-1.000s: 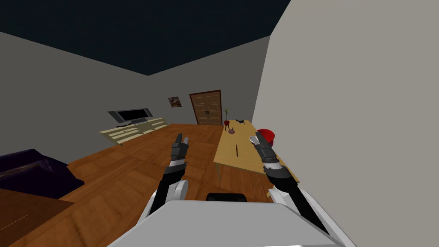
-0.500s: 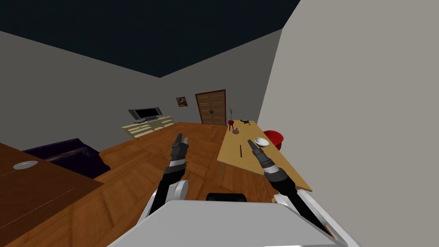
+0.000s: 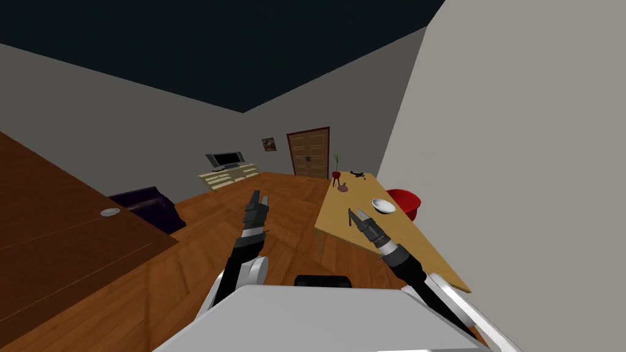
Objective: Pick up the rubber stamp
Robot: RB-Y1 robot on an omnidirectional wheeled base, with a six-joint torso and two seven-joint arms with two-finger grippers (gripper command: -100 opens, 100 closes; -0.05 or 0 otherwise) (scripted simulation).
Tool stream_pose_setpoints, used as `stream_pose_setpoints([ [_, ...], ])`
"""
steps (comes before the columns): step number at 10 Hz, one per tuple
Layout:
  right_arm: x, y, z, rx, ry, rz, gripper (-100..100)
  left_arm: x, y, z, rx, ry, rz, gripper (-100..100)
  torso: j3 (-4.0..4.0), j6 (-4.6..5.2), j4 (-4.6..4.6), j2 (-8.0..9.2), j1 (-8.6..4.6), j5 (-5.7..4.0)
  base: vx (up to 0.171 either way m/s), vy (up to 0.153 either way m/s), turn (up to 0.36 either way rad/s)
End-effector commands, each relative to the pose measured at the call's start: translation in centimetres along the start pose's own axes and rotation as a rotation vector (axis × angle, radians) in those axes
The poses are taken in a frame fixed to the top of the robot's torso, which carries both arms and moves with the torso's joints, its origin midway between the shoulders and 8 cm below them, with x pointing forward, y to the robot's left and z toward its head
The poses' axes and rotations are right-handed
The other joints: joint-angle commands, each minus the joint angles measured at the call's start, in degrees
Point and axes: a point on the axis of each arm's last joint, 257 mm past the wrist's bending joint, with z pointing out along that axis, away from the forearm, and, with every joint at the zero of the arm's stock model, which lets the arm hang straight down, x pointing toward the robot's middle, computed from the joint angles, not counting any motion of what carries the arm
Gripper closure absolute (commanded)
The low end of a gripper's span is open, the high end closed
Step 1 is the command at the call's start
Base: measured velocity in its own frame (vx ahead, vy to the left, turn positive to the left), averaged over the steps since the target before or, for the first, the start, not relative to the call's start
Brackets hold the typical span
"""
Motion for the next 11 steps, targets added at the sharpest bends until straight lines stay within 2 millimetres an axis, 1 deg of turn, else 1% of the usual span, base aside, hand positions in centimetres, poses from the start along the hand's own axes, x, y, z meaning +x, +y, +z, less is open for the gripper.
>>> stream_pose_setpoints([
  [1, 2.4, -1.8, -0.8, 0.016, 0.089, -0.113, -100, 0.0, 0.0, 0.0, 0.0, 0.0, 0.0, 0, 0.0, 0.0, 0.0, 0.0, 0.0, 0.0, -0.01, 0.01, 0.328],
  [2, 2.8, -2.1, -1.0, 0.014, 0.11, -0.15, -100, 0.0, 0.0, 0.0, 0.0, 0.0, 0.0, 0, 0.0, -0.01, 0.0, 0.0, 0.0, 0.0, -0.006, 0.0, 0.132],
  [3, 4.4, -3.2, -1.9, 0.016, 0.173, -0.227, -100, 0.0, 0.0, 0.0, 0.0, 0.0, 0.0, 0, -0.01, 0.03, 0.0, -0.01, -0.02, -0.01, -0.004, 0.005, 0.266],
  [4, 4.8, -3.6, -2.1, 0.02, 0.184, -0.242, -100, 0.0, 0.0, 0.0, 0.0, 0.0, 0.0, 0, -0.02, -0.01, 0.0, -0.03, -0.02, -0.01, -0.001, -0.003, 0.119],
  [5, 6.6, -5.1, -3.3, 0.024, 0.254, -0.322, -100, 0.0, 0.0, 0.0, 0.0, 0.0, 0.0, 0, -0.02, 0.05, 0.0, -0.03, -0.03, -0.01, -0.001, 0.002, 0.202],
  [6, 6.7, -5.1, -3.4, 0.023, 0.26, -0.332, -100, 0.0, 0.0, 0.0, 0.0, 0.0, 0.0, 0, -0.02, 0.01, -0.01, -0.04, -0.03, -0.01, 0.0, -0.002, 0.158],
  [7, 8.5, -6.7, -4.9, 0.024, 0.334, -0.41, -100, 0.0, 0.0, 0.0, 0.0, 0.0, 0.0, 0, -0.02, 0.04, -0.01, -0.04, -0.03, -0.01, 0.001, -0.001, 0.28],
  [8, 8.6, -6.8, -4.9, 0.022, 0.339, -0.42, -100, 0.0, 0.0, 0.0, 0.0, 0.0, 0.0, 0, -0.03, 0.0, -0.01, -0.04, -0.04, -0.01, 0.002, -0.008, 0.156],
  [9, 10.2, -8.2, -6.4, 0.016, 0.409, -0.494, -100, 0.0, 0.0, 0.0, 0.0, 0.0, 0.0, 0, -0.02, 0.05, -0.01, -0.04, -0.05, -0.01, 0.002, -0.005, 0.296],
  [10, 10.5, -8.4, -6.7, 0.017, 0.419, -0.504, -100, 0.0, 0.0, 0.0, 0.0, 0.0, 0.0, 0, -0.03, 0.0, -0.01, -0.06, -0.05, -0.01, 0.003, -0.011, 0.149],
  [11, 12.0, -9.8, -8.3, 0.005, 0.49, -0.58, -100, 0.0, 0.0, 0.0, 0.0, 0.0, 0.0, 0, -0.02, 0.06, -0.01, -0.04, -0.06, -0.01, 0.002, -0.006, 0.3],
])
